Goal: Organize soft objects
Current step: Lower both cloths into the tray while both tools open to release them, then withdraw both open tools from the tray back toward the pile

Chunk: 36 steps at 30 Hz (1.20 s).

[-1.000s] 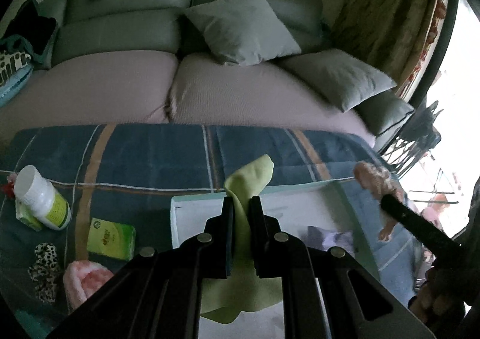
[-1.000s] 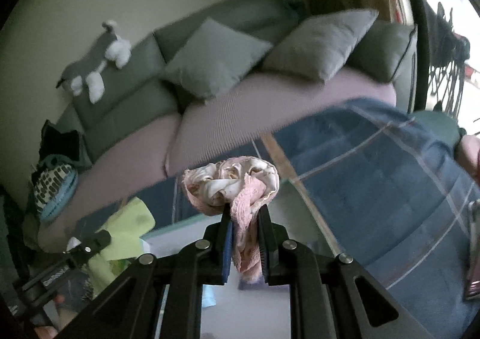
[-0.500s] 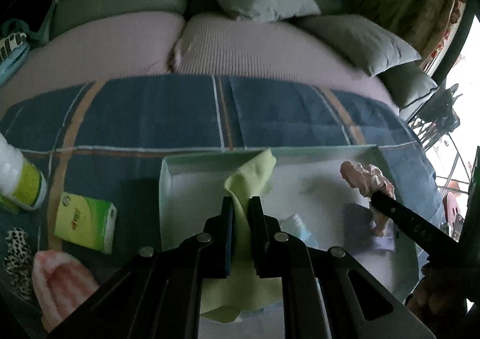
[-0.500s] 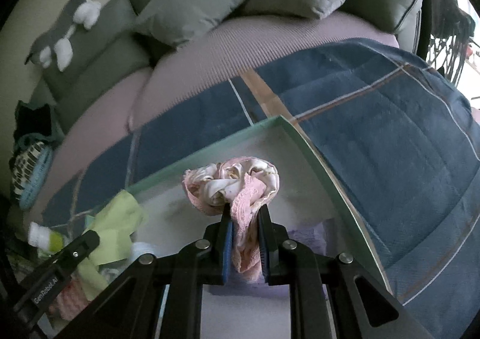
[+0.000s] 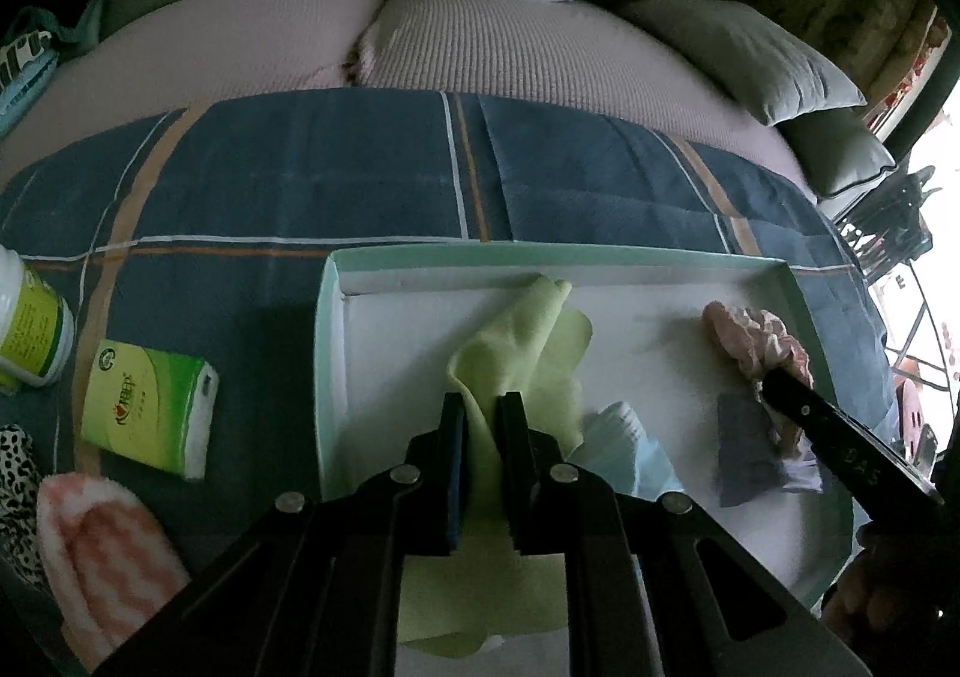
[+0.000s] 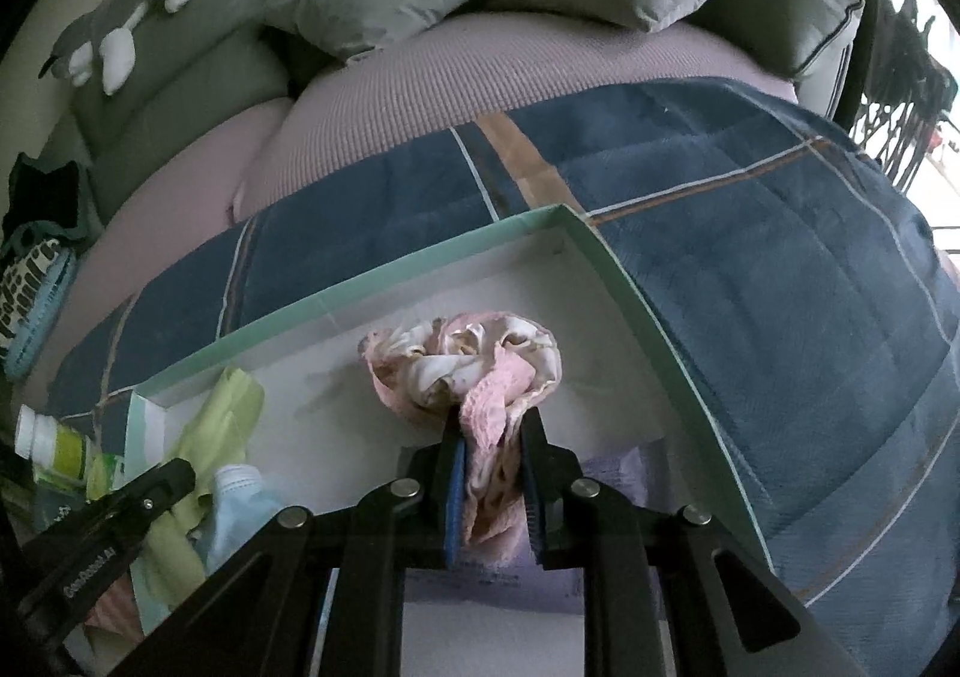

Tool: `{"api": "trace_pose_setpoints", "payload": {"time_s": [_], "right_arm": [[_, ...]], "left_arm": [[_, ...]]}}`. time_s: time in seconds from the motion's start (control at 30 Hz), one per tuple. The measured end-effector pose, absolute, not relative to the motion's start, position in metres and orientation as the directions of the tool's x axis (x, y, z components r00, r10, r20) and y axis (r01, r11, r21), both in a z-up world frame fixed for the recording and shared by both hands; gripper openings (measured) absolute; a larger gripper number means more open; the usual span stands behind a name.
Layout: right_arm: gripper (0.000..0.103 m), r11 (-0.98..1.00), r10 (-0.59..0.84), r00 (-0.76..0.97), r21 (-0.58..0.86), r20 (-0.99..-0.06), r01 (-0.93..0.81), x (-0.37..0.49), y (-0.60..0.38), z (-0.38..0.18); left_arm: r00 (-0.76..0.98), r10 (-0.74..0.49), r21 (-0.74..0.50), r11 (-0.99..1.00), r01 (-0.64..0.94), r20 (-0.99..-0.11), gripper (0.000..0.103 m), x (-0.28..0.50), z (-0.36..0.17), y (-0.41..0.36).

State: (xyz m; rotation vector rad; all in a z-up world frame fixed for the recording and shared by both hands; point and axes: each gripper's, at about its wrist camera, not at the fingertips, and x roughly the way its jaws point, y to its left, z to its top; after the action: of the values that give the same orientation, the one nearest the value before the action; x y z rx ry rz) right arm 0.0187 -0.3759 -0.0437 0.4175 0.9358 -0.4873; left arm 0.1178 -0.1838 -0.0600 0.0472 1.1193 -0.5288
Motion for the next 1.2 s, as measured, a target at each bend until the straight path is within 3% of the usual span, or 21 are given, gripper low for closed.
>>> {"api": "trace_pose_setpoints", "payload": {"time_s": [0.07,0.13,0.23,0.3,0.47,0.87,0.93,1.2], "right_arm": [[0.02,0.818,-0.226,0.5,0.116,-0.836,0.563,0.019,-0.375,-0.04],[0.032,0.822,-0.232,0.504,0.109,-0.832,0.56,0.017,-0.374,-0.034],[0.051,0.818,-0.247,0.494,0.094,-0.834,0.568,0.016,-0.372,-0.026],[0.052,0.819,-0.243,0.492,0.094,-0.836,0.566,0.015,-0.37,-0.023],[0.067,0.82,-0.245,0.475,0.081,-0.845,0.567,0.012,-0.366,-0.015],[0.089,0.81,-0.237,0.423,0.062,-0.875,0.583,0.005,-0.364,-0.014],[0.097,0.813,-0.231,0.424,0.066,-0.876,0.578,0.006,-0.362,-0.015],[0.103,0.818,-0.227,0.447,0.08,-0.865,0.57,0.004,-0.36,-0.011]], "left_arm": [[0.328,-0.386,-0.23,0.875,0.427,-0.862,0.029,0.117,-0.055,-0.182],[0.332,-0.393,-0.237,0.874,0.424,-0.858,0.048,0.118,-0.051,-0.181],[0.341,-0.403,-0.246,0.873,0.42,-0.849,0.052,0.117,-0.042,-0.178],[0.355,-0.398,-0.235,0.876,0.421,-0.846,0.053,0.116,-0.035,-0.177],[0.397,-0.389,-0.22,0.886,0.408,-0.831,0.075,0.115,-0.017,-0.168],[0.454,-0.305,-0.141,0.923,0.359,-0.837,0.094,0.117,-0.007,-0.15],[0.467,-0.292,-0.129,0.928,0.35,-0.834,0.097,0.118,-0.008,-0.147],[0.494,-0.285,-0.151,0.944,0.294,-0.821,0.103,0.121,-0.009,-0.128]]}}
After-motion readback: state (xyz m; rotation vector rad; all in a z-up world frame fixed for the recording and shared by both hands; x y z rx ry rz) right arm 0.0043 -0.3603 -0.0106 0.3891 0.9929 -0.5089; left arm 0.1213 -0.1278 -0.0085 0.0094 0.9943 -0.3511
